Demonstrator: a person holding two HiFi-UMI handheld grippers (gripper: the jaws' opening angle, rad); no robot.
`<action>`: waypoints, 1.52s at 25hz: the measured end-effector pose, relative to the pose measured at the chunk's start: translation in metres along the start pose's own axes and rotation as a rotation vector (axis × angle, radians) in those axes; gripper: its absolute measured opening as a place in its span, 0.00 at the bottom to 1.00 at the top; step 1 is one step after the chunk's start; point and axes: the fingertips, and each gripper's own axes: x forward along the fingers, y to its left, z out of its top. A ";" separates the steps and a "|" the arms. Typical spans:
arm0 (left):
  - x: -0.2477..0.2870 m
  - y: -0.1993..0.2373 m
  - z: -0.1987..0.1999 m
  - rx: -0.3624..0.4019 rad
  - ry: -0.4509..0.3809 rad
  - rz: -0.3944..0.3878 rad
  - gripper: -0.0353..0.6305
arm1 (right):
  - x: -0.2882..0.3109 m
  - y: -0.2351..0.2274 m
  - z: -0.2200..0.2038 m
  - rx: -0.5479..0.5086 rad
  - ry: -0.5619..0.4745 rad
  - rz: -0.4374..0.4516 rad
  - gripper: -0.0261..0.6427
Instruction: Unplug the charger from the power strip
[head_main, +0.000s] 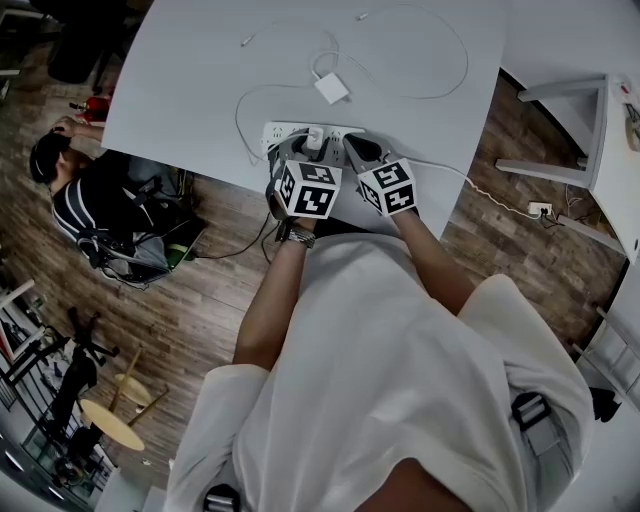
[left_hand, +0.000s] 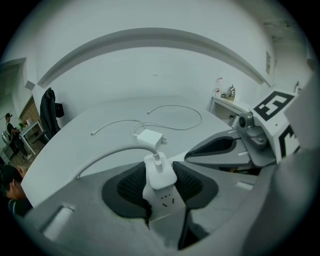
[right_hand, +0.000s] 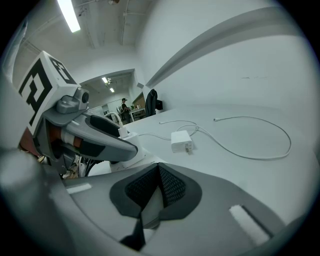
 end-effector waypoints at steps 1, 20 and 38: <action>0.000 0.000 0.000 0.002 0.002 0.001 0.31 | 0.000 0.000 0.000 -0.001 0.000 0.000 0.04; -0.004 0.003 0.001 -0.036 0.010 -0.023 0.31 | 0.000 0.004 0.002 -0.003 -0.003 0.007 0.04; -0.005 0.006 0.003 -0.117 -0.020 -0.048 0.31 | 0.000 0.004 0.002 -0.004 -0.002 0.003 0.04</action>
